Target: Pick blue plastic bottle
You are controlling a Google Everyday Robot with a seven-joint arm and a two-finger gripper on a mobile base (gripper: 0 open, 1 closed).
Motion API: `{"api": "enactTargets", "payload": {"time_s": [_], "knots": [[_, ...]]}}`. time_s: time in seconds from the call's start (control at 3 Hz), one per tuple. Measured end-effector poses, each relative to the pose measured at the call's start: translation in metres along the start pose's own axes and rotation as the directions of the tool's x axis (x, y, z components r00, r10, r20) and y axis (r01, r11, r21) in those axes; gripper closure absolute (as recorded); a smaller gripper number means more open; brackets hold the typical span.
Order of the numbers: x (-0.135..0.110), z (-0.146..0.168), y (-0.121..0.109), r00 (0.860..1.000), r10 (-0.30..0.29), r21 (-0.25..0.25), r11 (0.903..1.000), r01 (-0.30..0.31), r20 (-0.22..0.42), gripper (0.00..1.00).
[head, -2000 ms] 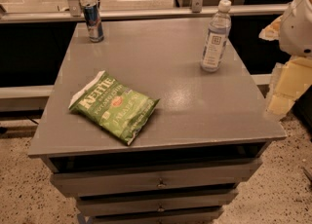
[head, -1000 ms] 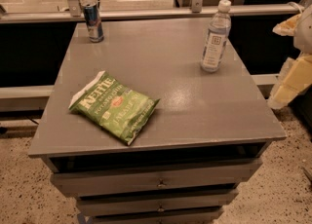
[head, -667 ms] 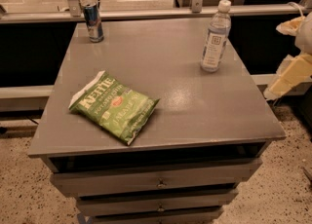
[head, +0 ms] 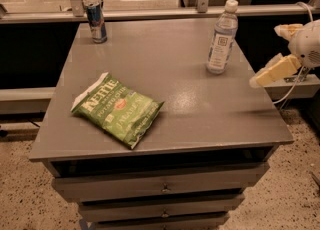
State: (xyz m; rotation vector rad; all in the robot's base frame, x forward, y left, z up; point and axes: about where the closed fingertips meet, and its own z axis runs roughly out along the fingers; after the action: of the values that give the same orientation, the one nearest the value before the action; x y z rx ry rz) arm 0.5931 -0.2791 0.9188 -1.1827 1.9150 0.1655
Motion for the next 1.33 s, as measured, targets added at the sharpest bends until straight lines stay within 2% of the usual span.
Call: {"api": "enactTargets", "payload": {"time_s": [0.33,0.67,1.0,1.33], "knots": [[-0.005,0.031,-0.017,0.989,0.049,0.032,0.998,-0.054,0.142,0.0],[-0.016,0.061,-0.033,0.957,0.097,0.041,0.9929,-0.112,0.273,0.0],[-0.032,0.088,-0.037,0.919,0.146,0.005,0.9874,-0.158,0.366,0.0],[-0.051,0.119,-0.031,0.875,0.216,-0.072,0.976,-0.205,0.433,0.03]]}}
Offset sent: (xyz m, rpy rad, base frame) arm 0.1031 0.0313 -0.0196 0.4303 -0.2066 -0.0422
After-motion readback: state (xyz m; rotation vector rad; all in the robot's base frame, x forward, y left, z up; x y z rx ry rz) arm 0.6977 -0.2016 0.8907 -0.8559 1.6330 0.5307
